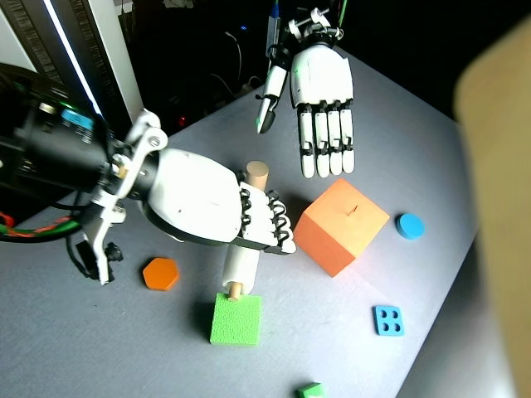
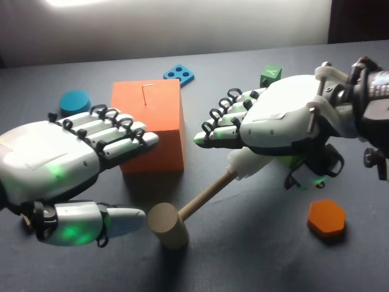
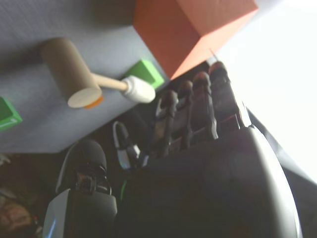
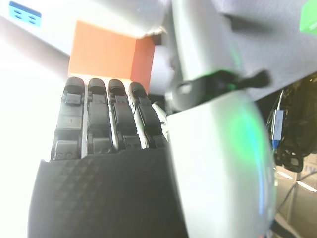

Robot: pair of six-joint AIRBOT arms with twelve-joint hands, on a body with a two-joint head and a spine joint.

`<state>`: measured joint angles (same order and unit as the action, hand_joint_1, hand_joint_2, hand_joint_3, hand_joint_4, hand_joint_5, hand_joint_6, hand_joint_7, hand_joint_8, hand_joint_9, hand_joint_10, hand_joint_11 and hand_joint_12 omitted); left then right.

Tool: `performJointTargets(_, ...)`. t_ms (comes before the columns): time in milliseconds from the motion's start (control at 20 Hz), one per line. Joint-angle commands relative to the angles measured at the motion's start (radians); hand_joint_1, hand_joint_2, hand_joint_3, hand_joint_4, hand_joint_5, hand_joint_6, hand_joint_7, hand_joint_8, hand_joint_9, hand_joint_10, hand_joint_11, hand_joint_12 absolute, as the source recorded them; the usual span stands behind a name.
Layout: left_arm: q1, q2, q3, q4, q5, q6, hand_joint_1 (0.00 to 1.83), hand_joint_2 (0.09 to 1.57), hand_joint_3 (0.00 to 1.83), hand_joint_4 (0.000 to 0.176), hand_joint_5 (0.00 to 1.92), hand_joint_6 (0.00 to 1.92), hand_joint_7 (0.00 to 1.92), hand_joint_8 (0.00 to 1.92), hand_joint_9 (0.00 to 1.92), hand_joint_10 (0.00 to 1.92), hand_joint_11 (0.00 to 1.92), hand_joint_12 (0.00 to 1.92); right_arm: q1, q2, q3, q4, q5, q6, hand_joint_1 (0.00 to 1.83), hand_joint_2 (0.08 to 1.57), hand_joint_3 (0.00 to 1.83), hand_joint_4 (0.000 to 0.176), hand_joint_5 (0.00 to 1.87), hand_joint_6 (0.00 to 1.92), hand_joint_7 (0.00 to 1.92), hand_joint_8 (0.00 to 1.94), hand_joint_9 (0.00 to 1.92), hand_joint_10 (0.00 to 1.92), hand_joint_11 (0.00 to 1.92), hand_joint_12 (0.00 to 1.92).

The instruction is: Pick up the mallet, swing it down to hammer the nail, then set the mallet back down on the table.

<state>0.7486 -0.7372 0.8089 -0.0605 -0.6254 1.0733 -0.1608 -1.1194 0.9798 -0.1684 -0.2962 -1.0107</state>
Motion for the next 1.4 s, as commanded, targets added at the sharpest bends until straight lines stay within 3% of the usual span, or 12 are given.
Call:
performJointTargets(0, -0.019, -0.003, 0.011, -0.001, -0.100, 0.000, 0.00, 1.30, 0.01, 0.000, 0.07, 0.01, 0.04, 0.01, 0.01, 0.00, 0.01, 0.02, -0.002, -0.008, 0.020, -0.005, 0.087, 0.014, 1.35, 0.94, 0.00, 0.000, 0.00, 0.00, 0.00, 0.00, 0.00, 0.00, 0.00, 0.00)
performJointTargets(450, -0.032, -0.027, 0.045, -0.028, -0.095, -0.001, 0.00, 1.30, 0.00, 0.000, 0.06, 0.01, 0.04, 0.01, 0.02, 0.01, 0.02, 0.01, -0.018, -0.106, 0.124, -0.005, 0.084, 0.077, 1.36, 0.98, 0.02, 0.000, 0.00, 0.00, 0.00, 0.00, 0.00, 0.00, 0.00, 0.00)
performJointTargets(1350, -0.010, -0.048, 0.097, -0.069, -0.118, -0.028, 0.00, 1.30, 0.00, 0.000, 0.04, 0.00, 0.03, 0.00, 0.01, 0.00, 0.00, 0.00, -0.056, -0.187, 0.230, -0.006, 0.042, 0.181, 1.32, 0.99, 0.00, 0.000, 0.00, 0.00, 0.00, 0.00, 0.00, 0.00, 0.00, 0.00)
